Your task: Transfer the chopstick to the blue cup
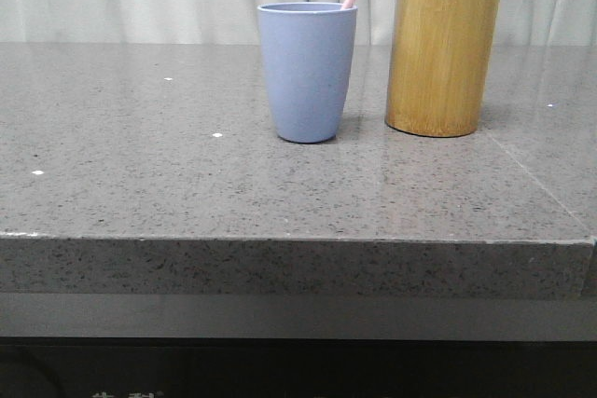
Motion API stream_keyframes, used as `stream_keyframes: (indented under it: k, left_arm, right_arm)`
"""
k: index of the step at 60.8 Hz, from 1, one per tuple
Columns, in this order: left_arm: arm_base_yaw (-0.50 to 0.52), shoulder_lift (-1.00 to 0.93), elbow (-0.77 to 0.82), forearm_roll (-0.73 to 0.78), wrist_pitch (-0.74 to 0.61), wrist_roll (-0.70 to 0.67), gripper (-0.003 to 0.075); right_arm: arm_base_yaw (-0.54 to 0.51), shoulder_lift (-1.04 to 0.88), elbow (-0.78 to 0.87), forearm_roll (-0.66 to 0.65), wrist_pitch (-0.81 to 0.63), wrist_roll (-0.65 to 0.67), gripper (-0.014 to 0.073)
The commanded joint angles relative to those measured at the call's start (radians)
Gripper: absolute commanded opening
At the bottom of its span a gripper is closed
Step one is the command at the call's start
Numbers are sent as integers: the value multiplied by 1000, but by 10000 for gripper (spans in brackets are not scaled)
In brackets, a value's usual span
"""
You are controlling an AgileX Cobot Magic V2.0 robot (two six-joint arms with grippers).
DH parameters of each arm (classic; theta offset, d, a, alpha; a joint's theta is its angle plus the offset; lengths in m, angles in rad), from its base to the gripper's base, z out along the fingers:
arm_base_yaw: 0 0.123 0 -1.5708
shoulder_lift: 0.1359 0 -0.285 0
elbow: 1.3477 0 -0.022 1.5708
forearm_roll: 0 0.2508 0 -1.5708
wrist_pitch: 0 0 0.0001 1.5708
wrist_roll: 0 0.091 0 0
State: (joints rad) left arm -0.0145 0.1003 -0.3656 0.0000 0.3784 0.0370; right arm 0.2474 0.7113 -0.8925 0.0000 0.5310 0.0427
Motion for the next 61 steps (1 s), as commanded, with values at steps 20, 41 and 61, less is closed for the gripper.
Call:
stream_keyframes:
  k: [20, 41, 61]
  left_arm:
    - [1, 11, -23, -8, -79, -7, -19]
    - [1, 11, -23, -8, -79, -7, -19]
    - [1, 11, -23, -8, -79, -7, -19]
  right_arm:
    - [-6, -456, 437, 17, -275, -3, -118]
    - [-6, -596, 510, 17, -319, -3, -118]
    - [-6, -596, 510, 17, -318, -3, -118]
